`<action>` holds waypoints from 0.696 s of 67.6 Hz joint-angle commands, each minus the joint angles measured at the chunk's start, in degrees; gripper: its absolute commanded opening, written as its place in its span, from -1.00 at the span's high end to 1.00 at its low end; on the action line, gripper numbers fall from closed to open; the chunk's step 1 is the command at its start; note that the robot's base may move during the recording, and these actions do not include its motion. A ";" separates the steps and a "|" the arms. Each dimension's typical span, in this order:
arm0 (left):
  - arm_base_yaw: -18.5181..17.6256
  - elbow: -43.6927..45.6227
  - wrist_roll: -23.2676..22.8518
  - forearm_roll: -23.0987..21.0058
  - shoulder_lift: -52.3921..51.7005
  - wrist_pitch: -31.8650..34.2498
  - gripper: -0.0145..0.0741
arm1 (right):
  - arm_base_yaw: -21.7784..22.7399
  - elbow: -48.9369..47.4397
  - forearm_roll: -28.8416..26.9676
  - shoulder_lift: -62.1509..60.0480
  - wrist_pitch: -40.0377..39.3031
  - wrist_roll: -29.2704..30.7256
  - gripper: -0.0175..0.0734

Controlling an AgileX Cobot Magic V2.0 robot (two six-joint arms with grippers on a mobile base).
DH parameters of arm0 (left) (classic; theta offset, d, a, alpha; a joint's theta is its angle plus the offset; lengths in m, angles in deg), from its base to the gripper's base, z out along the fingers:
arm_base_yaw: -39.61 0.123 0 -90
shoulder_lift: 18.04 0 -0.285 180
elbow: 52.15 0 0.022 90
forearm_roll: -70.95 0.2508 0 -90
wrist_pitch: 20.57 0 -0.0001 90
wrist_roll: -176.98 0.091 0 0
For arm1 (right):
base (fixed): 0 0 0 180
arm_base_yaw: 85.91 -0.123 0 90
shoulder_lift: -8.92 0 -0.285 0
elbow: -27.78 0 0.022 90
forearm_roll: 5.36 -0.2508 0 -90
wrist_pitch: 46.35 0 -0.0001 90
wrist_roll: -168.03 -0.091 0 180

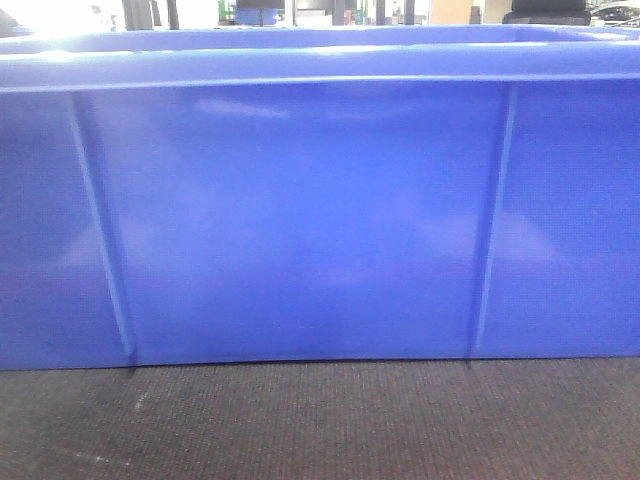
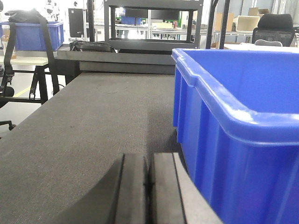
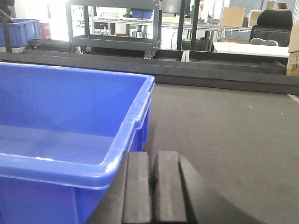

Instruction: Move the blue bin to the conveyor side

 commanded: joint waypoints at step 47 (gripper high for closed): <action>0.02 0.13 0.20 0.08 -0.27 1.54 0.71 | 10.43 8.50 -12.39 -0.32 -12.61 13.11 0.78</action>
